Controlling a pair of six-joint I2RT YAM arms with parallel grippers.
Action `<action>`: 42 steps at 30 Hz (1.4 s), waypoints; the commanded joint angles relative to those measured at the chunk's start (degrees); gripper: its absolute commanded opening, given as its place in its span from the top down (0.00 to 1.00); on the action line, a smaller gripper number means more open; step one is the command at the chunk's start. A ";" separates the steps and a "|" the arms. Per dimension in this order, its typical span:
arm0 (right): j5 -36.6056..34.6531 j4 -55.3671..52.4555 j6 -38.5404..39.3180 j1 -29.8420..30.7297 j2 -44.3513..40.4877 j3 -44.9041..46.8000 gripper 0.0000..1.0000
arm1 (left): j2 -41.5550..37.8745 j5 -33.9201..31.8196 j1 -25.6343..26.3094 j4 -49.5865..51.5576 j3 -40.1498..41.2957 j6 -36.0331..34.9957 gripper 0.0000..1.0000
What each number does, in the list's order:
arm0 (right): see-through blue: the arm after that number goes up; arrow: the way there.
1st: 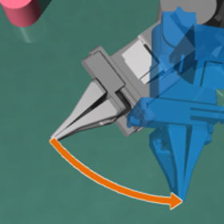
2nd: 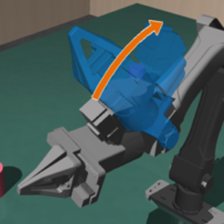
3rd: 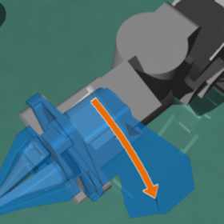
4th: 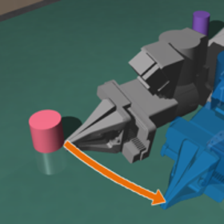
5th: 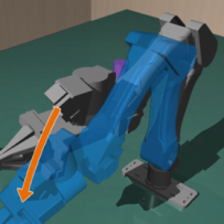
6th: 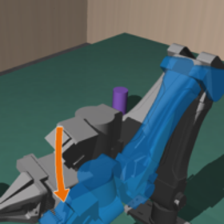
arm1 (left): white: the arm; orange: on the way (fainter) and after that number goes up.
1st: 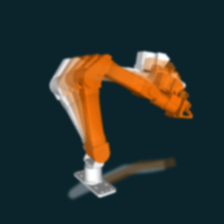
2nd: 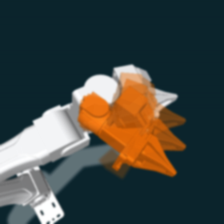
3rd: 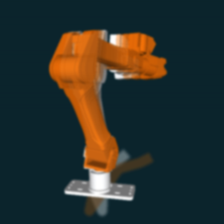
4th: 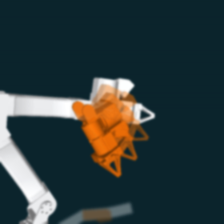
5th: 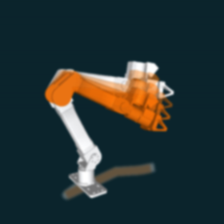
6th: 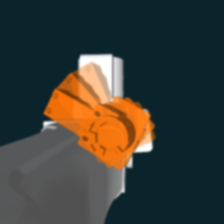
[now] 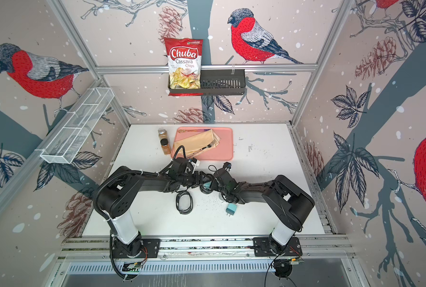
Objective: Pack away charging kits
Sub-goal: Pick up the storage bag at the center of the board.
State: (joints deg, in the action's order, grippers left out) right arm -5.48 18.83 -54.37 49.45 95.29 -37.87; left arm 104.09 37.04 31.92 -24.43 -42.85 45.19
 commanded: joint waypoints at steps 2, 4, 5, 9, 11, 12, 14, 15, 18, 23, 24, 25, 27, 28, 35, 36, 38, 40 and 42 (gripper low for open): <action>1.45 -3.31 0.19 0.20 0.28 -0.36 1.00 | 1.51 1.52 0.02 4.69 0.24 1.18 0.33; 1.38 -3.52 0.20 0.21 0.19 -0.42 1.00 | 2.19 2.01 0.01 4.19 0.31 1.57 0.33; 1.41 -3.48 0.19 0.23 0.17 -0.38 1.00 | 2.54 2.16 0.04 3.96 0.29 1.69 0.33; 1.34 -3.37 -0.03 0.38 0.21 -0.38 1.00 | 2.91 1.75 0.02 4.25 0.13 1.48 0.34; 1.39 -3.43 -0.03 0.55 0.23 -0.62 1.00 | 2.63 1.38 0.05 4.61 0.07 1.36 0.38; 1.26 -3.47 -0.02 0.59 0.36 -0.69 1.00 | 2.61 1.23 0.02 4.85 -0.02 1.17 0.41; 1.33 -3.62 -0.02 0.65 0.34 -0.80 1.00 | 2.77 1.26 -0.01 5.00 -0.05 1.04 0.47; 1.27 -3.62 0.00 0.72 0.26 -0.76 1.00 | 2.86 1.21 0.07 5.11 -0.19 1.04 0.50; 1.22 -3.64 0.05 0.70 0.25 -0.79 1.00 | 3.04 1.15 0.00 5.11 -0.30 0.98 0.53; 1.23 -3.63 -0.03 0.76 0.31 -0.76 1.00 | 2.72 2.10 0.05 3.05 0.33 1.28 0.61; 1.12 -3.62 0.01 0.76 0.25 -0.78 1.00 | 2.46 2.16 0.06 2.29 0.67 1.53 0.62; 1.20 -3.55 0.00 0.82 0.19 -0.75 1.00 | 2.14 2.37 0.01 1.49 0.96 1.67 0.63; 1.21 -3.38 -0.01 0.82 0.21 -0.79 0.99 | 1.44 2.88 0.00 0.45 1.27 1.72 0.66; 1.10 -3.29 -0.02 0.82 0.19 -0.88 0.98 | 1.14 3.18 0.02 -0.30 1.54 1.90 0.66; 1.04 -3.30 -0.04 0.78 1.19 -1.46 0.98 | 1.34 4.76 1.03 -1.76 1.07 2.27 0.49; 1.09 -3.27 -0.04 0.82 1.30 -1.43 0.98 | 1.62 4.93 1.12 -1.77 1.00 2.27 0.48; 1.08 -3.19 -0.10 0.79 1.54 -1.61 0.98 | 2.25 5.24 1.11 -2.02 0.84 2.44 0.47; 1.02 -3.25 -0.10 0.77 1.58 -1.51 0.98 | 2.68 5.61 1.12 -2.36 0.69 2.71 0.49; 1.08 -3.23 -0.08 0.80 1.54 -1.59 0.98 | 2.89 5.68 1.08 -2.39 0.69 2.65 0.54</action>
State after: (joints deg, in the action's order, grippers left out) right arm -5.52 16.56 -54.35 50.11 96.49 -39.22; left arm 106.39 41.43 32.58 -27.77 -42.04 47.81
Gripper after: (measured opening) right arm 0.055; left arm 0.476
